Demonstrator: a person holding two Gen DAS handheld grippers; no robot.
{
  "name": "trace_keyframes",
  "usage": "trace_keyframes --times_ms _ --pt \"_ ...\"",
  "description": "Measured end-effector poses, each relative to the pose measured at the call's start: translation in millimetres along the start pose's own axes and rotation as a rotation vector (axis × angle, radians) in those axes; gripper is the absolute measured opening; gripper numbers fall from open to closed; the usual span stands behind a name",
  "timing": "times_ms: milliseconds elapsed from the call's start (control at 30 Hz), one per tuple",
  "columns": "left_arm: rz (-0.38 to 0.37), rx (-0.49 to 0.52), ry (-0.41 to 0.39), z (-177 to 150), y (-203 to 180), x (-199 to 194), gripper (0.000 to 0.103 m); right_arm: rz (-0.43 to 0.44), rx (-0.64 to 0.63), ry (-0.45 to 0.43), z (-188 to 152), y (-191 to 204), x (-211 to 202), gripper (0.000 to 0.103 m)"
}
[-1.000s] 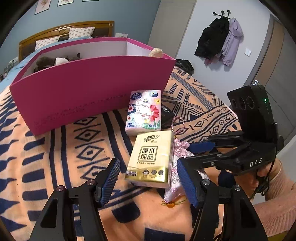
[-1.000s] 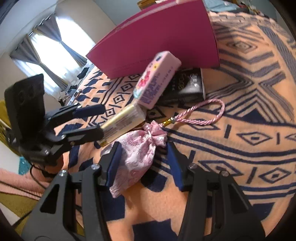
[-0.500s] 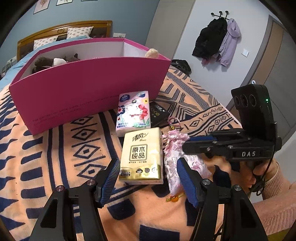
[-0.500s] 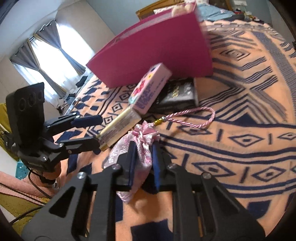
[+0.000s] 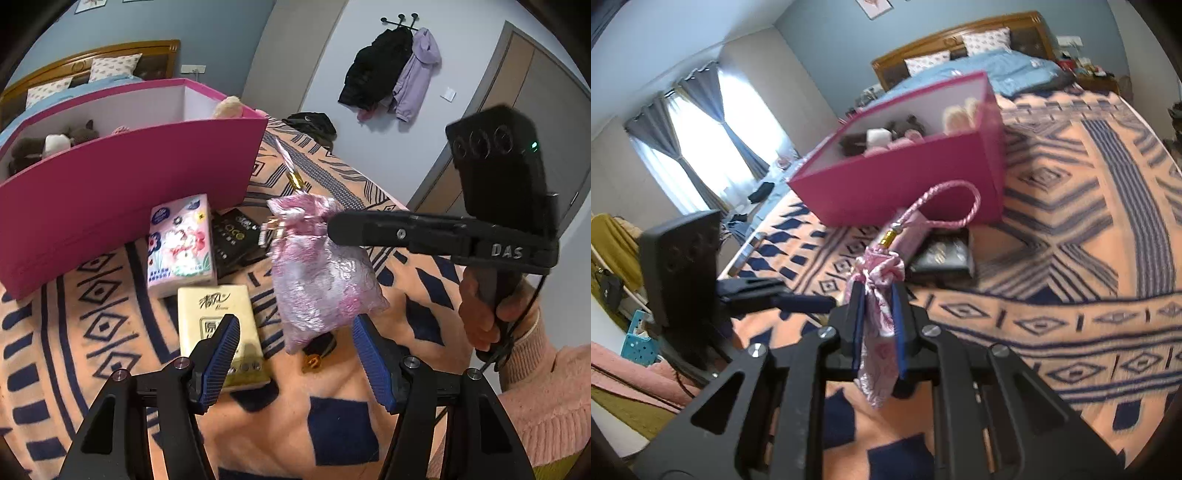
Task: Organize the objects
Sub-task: 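Close the right gripper on the pink brocade pouch, then lift the pouch and carry it toward the pink box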
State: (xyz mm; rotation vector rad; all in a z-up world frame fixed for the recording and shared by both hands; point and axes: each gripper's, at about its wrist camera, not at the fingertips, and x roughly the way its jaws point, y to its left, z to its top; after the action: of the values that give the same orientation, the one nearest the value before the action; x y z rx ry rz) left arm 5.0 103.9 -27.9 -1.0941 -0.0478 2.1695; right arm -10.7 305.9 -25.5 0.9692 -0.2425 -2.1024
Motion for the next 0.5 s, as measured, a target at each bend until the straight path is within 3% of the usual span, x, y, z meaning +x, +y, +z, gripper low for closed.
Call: trace_keyframes --times_ms 200,367,400,433,467,500 --pt "-0.038 -0.006 -0.040 15 -2 -9 0.053 0.041 -0.044 -0.036 18 13 -3 0.006" --pt "-0.008 -0.001 -0.022 18 1 -2 0.053 -0.039 -0.094 0.001 26 13 15 0.007" --pt "-0.009 -0.008 -0.007 16 3 1 0.053 -0.072 -0.093 0.014 26 9 19 0.009" --pt "-0.004 -0.012 0.008 15 5 5 0.053 -0.095 -0.088 0.027 25 4 22 0.017" --pt "0.003 -0.018 0.017 13 7 8 0.052 -0.107 -0.076 0.047 24 -4 25 0.034" --pt "0.002 -0.028 0.028 11 9 11 0.052 -0.116 -0.059 0.063 24 -12 28 0.044"
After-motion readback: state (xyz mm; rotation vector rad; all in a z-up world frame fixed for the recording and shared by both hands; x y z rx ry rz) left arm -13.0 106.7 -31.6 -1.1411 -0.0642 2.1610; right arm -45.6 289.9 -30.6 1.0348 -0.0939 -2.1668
